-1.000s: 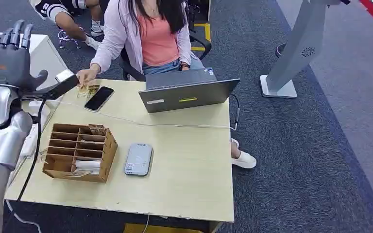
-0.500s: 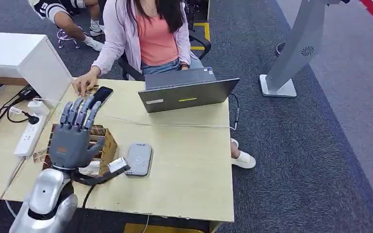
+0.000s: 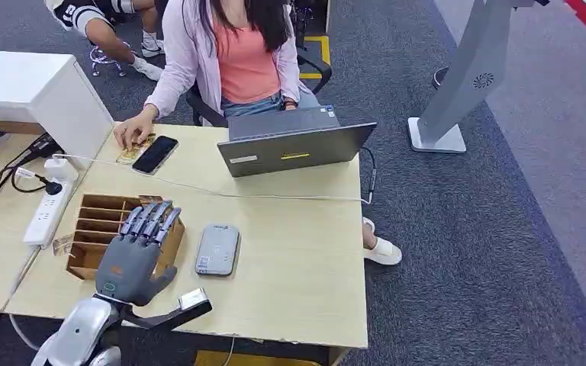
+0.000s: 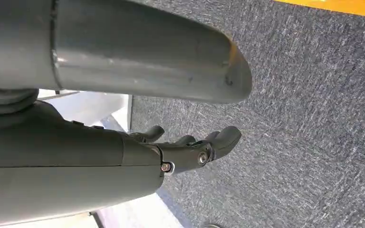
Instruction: Pass the card to the sensor for recognition and then transmit it.
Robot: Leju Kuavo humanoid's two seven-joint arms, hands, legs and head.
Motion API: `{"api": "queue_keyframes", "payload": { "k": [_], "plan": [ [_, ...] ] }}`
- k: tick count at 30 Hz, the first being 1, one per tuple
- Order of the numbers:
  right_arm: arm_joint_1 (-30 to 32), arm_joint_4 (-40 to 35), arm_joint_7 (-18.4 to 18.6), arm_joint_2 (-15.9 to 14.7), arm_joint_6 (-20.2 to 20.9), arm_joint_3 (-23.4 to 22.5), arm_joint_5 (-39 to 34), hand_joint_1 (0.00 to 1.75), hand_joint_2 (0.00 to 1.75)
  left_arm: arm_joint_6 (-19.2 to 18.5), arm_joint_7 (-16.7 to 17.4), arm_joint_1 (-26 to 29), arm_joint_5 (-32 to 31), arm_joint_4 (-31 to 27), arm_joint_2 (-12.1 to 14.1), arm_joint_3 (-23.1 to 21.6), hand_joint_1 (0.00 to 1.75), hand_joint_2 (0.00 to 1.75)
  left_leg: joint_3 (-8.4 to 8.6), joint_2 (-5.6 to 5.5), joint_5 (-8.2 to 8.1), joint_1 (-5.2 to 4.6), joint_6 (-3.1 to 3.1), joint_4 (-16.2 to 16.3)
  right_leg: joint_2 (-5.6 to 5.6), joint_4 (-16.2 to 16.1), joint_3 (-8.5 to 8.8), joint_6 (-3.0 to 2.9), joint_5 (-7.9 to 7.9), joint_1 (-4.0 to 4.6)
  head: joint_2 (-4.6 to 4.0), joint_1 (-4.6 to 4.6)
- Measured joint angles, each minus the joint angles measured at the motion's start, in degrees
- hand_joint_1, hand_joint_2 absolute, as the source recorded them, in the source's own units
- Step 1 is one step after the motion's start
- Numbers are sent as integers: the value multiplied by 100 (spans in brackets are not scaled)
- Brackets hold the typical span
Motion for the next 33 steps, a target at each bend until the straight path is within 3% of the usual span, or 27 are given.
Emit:
{"api": "queue_keyframes", "payload": {
  "k": [13, 33],
  "plan": [
    [8, 0, 33, 2, 0, -24, -9, 0, 0, 35, 339, 377, -28, 85, 142, 20, 0, 175, -4, 0, 0, 0, 0, 0, -1, 0, -2, 0, 0, 0, 0, 0],
    [25, 0, 44, 2, 28, -26, 61, 0, 0, 221, 524, 1127, -103, -138, 127, 971, 0, 175, -5, -2, 0, 1, 0, -1, -2, 0, -3, 0, -1, 0, 0, 2]
  ]
}}
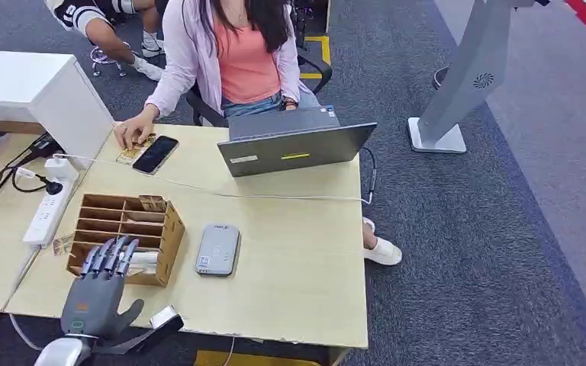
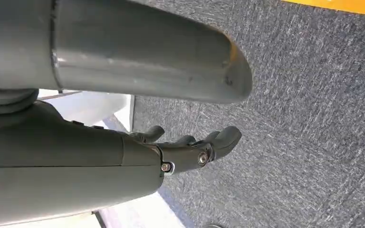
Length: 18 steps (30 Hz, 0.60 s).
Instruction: Pass the card to the sensor for recognition and then transmit it.
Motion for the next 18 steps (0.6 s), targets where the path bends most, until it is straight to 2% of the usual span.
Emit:
{"api": "queue_keyframes", "payload": {
  "k": [9, 18],
  "plan": [
    [-2, 0, -18, 0, 57, 0, 96, 0, 0, -22, 9, -20, -28, 30, -44, 321, 0, 175, 0, 0, 0, 0, 0, 0, 0, 0, -1, 0, 0, 0, 0, 0],
    [-3, -2, -18, 0, 55, 0, 155, 0, 0, -118, 4, -307, -107, 289, -81, 483, 0, 175, 0, -1, 1, 0, -1, 0, -1, 0, -1, 0, 0, 0, 0, 0]
  ]
}}
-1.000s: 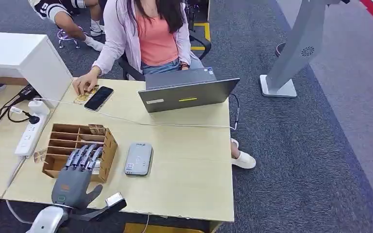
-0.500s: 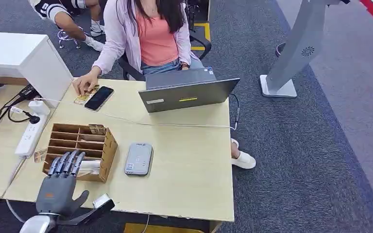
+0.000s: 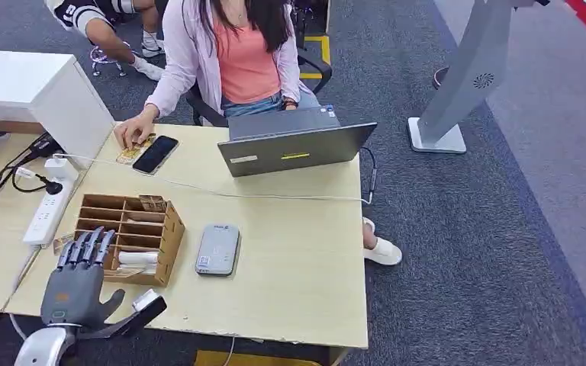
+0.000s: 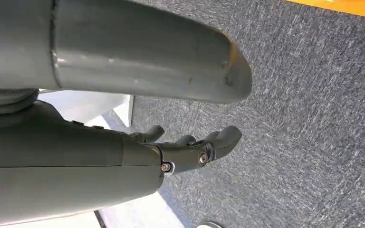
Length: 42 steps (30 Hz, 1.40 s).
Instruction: Pass the card to the sensor for recognition and then transmit it.
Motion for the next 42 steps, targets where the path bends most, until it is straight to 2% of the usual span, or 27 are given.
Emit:
{"api": "queue_keyframes", "payload": {
  "k": [19, 30, 31, 32, 42],
  "plan": [
    [0, 0, 2, 0, 11, 2, 15, 0, 0, -94, -11, -234, 0, 232, -20, 4, 0, 175, 0, 1, 0, 0, 0, 0, 1, 0, -1, 0, 0, 0, 0, 0],
    [-1, 0, -11, 0, 31, 15, 68, 0, 0, -116, -11, -384, -2, 562, -72, 4, 0, 175, 0, 1, 0, 0, 0, 0, 1, 0, -1, 0, 0, 0, 0, 0],
    [-2, 0, -11, 0, 37, 18, 68, 0, 0, -116, -11, -384, -2, 577, -72, 4, 33, 175, 0, 1, 0, 0, 0, 0, 1, 0, -1, 0, 0, 0, 0, 0],
    [-1, 0, -9, 0, 48, 17, 68, 0, 0, -116, -13, -384, -4, 592, -72, 4, 175, 175, 0, 1, 0, 0, 0, 0, 1, 0, -1, 0, 0, 0, 0, 0],
    [-2, 0, -22, 0, 81, 17, 79, 0, 0, -278, -116, -385, -35, 734, -28, 4, 175, 175, 0, 1, 0, 0, 0, 0, 1, 0, -1, 0, 0, 0, 0, 0]
  ]
}}
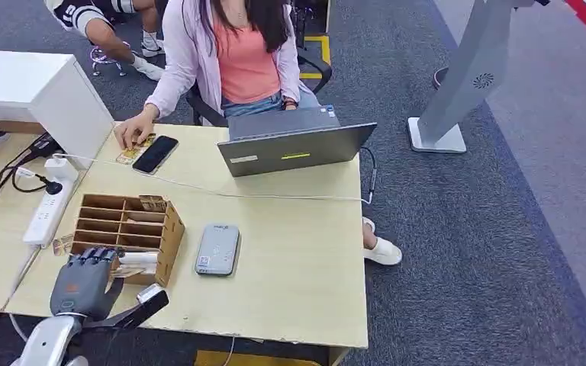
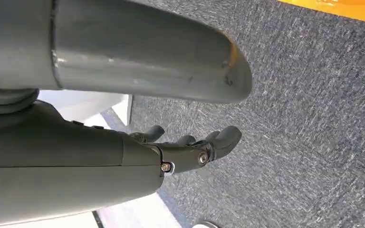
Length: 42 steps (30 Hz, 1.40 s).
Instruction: Pass the card to the sensor for recognition and then transmit it.
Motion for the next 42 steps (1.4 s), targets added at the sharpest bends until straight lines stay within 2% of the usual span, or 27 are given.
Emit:
{"api": "queue_keyframes", "payload": {
  "k": [19, 27, 30, 34, 40, 42],
  "plan": [
    [0, 0, -33, 0, 24, 13, 83, 0, 0, 59, -17, -115, 155, 39, 79, 4, 175, 175, 0, -1, 1, 0, 0, 0, -1, 0, -4, 0, 0, 0, 0, 0],
    [-32, 0, -149, 0, 33, 46, 160, 0, 0, -144, -223, -1436, 372, 96, 354, 11, 175, 175, -8, -14, 21, 3, -2, 1, -16, 2, -6, -6, 16, 3, 0, -4],
    [-33, 0, -190, 0, 31, 48, 179, 0, 0, -403, -317, -2012, 663, 96, 431, 9, 175, 175, -23, -18, 31, 9, 0, 4, -18, 2, -18, 0, 22, 7, 0, -2],
    [-57, 0, -197, 0, 26, 48, 194, 0, 0, -752, -284, -2848, 1023, 96, 522, -46, 175, 175, -26, -11, 31, 8, -1, 4, -11, 2, -21, 0, 30, 6, 0, 0],
    [-62, 0, -221, 0, 44, 59, 247, 0, 0, -756, -173, -3397, 1126, 136, 568, -190, 175, 175, -33, -8, 32, 9, -1, 6, -5, 2, -36, 0, 30, 7, 0, 4],
    [-71, 0, -234, 0, 83, 102, 280, 0, 0, -708, -33, -3741, 1071, 294, 555, -251, 175, 175, -35, -7, 32, 10, -1, 6, -5, 2, -37, 1, 32, 7, 0, 2]
  ]
}}
